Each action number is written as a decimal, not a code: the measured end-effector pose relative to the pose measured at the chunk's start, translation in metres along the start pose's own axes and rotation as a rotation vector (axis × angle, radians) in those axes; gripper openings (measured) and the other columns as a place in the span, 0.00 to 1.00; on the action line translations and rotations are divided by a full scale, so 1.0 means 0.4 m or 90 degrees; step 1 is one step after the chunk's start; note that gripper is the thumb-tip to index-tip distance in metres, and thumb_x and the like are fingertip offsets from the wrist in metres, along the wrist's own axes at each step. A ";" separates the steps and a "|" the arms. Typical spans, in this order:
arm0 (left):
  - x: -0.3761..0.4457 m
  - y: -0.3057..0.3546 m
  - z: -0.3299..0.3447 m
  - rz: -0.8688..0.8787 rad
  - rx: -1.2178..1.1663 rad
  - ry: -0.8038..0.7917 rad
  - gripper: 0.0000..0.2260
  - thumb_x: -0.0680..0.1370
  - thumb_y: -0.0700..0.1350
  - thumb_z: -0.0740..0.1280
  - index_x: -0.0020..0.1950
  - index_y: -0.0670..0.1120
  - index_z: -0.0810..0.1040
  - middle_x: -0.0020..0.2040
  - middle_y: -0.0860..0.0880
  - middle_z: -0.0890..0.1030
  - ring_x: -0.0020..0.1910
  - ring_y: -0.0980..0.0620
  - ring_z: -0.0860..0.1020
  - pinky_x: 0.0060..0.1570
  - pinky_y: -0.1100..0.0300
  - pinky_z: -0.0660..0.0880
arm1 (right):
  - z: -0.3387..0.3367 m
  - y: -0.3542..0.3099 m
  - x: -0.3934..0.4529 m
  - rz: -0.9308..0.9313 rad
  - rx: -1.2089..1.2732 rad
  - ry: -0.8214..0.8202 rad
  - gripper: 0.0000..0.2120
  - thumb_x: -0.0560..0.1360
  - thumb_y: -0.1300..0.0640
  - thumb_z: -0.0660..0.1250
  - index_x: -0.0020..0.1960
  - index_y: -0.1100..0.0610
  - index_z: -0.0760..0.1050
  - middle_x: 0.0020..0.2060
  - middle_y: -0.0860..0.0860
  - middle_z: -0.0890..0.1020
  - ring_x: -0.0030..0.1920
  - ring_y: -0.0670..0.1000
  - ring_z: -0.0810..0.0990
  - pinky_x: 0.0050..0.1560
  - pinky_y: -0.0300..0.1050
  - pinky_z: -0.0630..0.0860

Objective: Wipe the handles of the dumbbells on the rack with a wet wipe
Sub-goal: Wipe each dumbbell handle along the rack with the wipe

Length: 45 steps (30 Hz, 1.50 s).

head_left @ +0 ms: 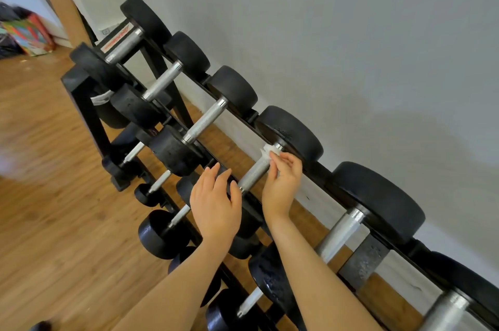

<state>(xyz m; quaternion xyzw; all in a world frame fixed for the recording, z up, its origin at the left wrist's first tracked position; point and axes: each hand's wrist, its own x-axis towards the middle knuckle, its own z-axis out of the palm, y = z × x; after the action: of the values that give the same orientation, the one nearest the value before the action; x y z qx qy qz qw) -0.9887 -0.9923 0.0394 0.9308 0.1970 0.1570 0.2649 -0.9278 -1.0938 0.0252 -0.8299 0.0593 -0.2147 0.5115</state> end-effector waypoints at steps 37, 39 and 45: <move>-0.004 -0.004 0.001 0.030 -0.003 0.033 0.21 0.77 0.51 0.55 0.62 0.45 0.81 0.66 0.46 0.78 0.70 0.44 0.72 0.68 0.51 0.62 | 0.060 -0.002 0.000 0.082 0.048 0.160 0.09 0.77 0.61 0.68 0.55 0.59 0.82 0.51 0.51 0.77 0.49 0.50 0.78 0.46 0.45 0.81; -0.004 -0.004 0.000 0.030 0.000 0.030 0.22 0.77 0.52 0.55 0.62 0.45 0.81 0.66 0.46 0.78 0.70 0.44 0.72 0.68 0.51 0.61 | 0.062 -0.008 0.006 0.092 0.044 0.173 0.09 0.76 0.62 0.68 0.55 0.60 0.83 0.50 0.51 0.77 0.48 0.50 0.78 0.46 0.42 0.81; -0.003 -0.004 -0.001 0.025 0.003 0.027 0.22 0.77 0.52 0.54 0.62 0.45 0.81 0.66 0.46 0.78 0.70 0.44 0.71 0.68 0.52 0.60 | 0.058 -0.008 -0.021 0.112 0.109 0.173 0.09 0.75 0.64 0.69 0.55 0.60 0.82 0.51 0.53 0.78 0.49 0.49 0.80 0.48 0.31 0.77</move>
<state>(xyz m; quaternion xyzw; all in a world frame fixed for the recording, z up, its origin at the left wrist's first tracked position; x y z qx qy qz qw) -0.9905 -0.9915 0.0385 0.9316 0.1848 0.1810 0.2555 -0.9259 -1.0705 0.0168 -0.7382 0.1822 -0.2836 0.5843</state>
